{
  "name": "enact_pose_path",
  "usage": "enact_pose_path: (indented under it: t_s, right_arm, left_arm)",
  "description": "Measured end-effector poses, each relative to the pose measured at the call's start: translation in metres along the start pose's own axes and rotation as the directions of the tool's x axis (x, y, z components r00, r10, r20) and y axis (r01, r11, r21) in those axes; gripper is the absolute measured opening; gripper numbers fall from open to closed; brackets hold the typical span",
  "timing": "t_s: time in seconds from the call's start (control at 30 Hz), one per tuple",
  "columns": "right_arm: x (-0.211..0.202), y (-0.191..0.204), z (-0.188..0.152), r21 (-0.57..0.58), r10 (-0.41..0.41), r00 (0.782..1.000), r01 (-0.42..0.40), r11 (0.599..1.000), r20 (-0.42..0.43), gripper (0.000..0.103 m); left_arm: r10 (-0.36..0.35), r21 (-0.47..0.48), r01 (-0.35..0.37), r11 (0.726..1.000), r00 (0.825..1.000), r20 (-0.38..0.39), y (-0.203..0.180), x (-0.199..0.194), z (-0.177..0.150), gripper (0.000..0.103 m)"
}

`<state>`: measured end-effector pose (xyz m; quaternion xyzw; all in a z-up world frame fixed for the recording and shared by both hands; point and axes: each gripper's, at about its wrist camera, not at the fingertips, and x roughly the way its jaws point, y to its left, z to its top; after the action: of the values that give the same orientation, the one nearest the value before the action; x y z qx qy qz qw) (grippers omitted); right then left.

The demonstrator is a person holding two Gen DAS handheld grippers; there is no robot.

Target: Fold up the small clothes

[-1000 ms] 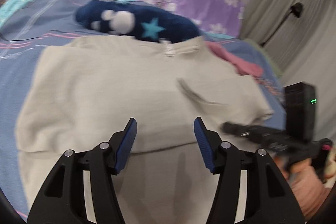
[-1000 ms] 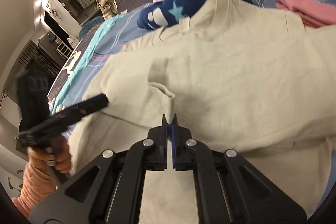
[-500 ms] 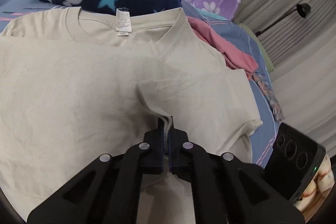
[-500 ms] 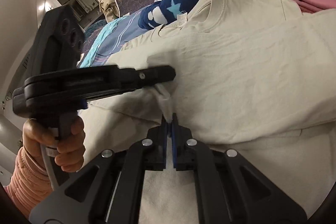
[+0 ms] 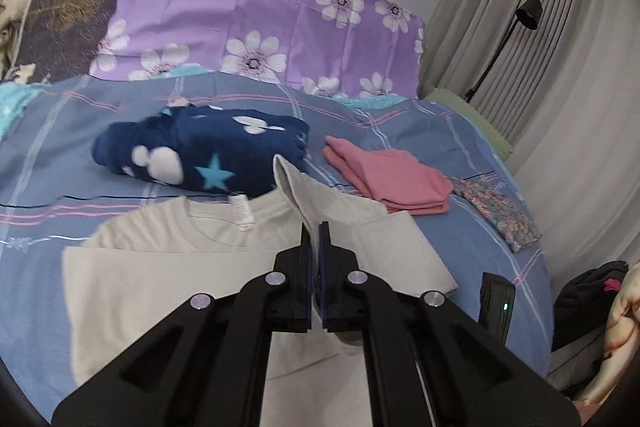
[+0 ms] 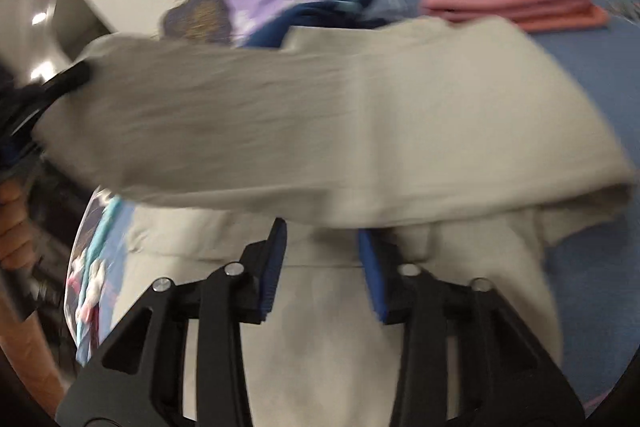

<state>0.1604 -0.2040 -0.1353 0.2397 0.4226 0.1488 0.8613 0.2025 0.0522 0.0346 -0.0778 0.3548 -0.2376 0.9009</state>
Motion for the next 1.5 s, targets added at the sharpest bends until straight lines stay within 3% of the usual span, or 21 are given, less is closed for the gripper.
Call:
enact_pose_path:
  t_s: [0.1,0.2,0.37,0.57,0.77,0.9,1.1,1.13,1.2,1.27,1.33,1.37,1.4,1.43,1.5]
  right_arm:
    - [0.002,-0.004,0.0,0.022,0.007,1.0,-0.007,1.0,-0.004,0.018]
    - [0.004,0.003,-0.001,-0.013,-0.04,0.999,0.04,0.999,0.004,0.018]
    - [-0.008,0.005,0.0,-0.043,-0.175,0.983,0.177,0.983,0.049,0.009]
    - [-0.005,-0.006,-0.002,-0.018,-0.159,0.987,0.16,0.987,0.036,0.006]
    - [-0.004,-0.004,-0.003,-0.034,-0.157,0.987,0.158,0.987,0.044,0.01]
    - [-0.005,-0.004,-0.003,-0.035,-0.156,0.987,0.157,0.987,0.045,0.01]
    - [-0.004,0.002,-0.002,-0.072,-0.148,0.988,0.15,0.986,0.032,0.02]
    - [-0.004,0.005,-0.002,-0.086,-0.157,0.987,0.159,0.984,0.029,0.02]
    - [-0.007,0.009,-0.004,-0.114,-0.181,0.983,0.183,0.977,0.025,0.02]
    - [-0.01,0.012,-0.007,-0.145,-0.219,0.975,0.22,0.965,0.029,0.02]
    - [-0.015,0.008,-0.009,-0.138,-0.262,0.964,0.264,0.955,0.037,0.013]
    - [-0.019,0.002,-0.01,-0.116,-0.296,0.954,0.299,0.947,0.046,0.01]
    - [-0.023,-0.004,-0.01,-0.093,-0.307,0.95,0.311,0.946,0.053,0.007]
    - [-0.027,-0.013,-0.009,-0.064,-0.302,0.952,0.305,0.95,0.049,0.001]
    - [-0.033,-0.023,-0.01,-0.042,-0.273,0.962,0.274,0.961,0.031,0.0]
  left_arm:
    - [0.047,-0.029,-0.047,0.998,0.999,0.0,0.022,-0.008,0.0,0.002]
    - [0.078,-0.077,-0.077,0.994,0.997,0.009,0.047,-0.02,-0.003,0.002]
    - [0.13,-0.086,-0.128,0.988,0.991,0.019,0.072,-0.039,-0.005,0.002]
    - [0.222,-0.11,-0.227,0.968,0.973,-0.054,0.118,-0.03,-0.025,0.002]
    - [0.294,-0.156,-0.317,0.936,0.943,-0.154,0.17,0.001,-0.063,0.004]
    - [0.393,-0.106,-0.42,0.902,0.896,-0.208,0.187,0.021,-0.089,0.005]
    - [0.446,-0.083,-0.463,0.883,0.88,-0.164,0.177,0.008,-0.091,0.013]
    - [0.442,-0.074,-0.454,0.888,0.887,-0.134,0.169,0.002,-0.088,0.014]
    - [0.383,-0.074,-0.388,0.919,0.921,-0.076,0.153,-0.009,-0.086,0.018]
    - [0.335,-0.05,-0.336,0.94,0.942,-0.039,0.136,-0.012,-0.088,0.033]
    - [0.333,0.003,-0.333,0.943,0.941,-0.056,0.126,0.002,-0.096,0.038]
    - [0.346,0.038,-0.344,0.938,0.933,-0.093,0.123,0.014,-0.103,0.038]
    - [0.376,0.074,-0.369,0.927,0.914,-0.151,0.125,0.033,-0.115,0.039]
    - [0.396,0.093,-0.387,0.918,0.911,-0.118,0.125,0.04,-0.125,0.04]
    - [0.394,0.086,-0.386,0.918,0.912,-0.113,0.126,0.034,-0.122,0.04]
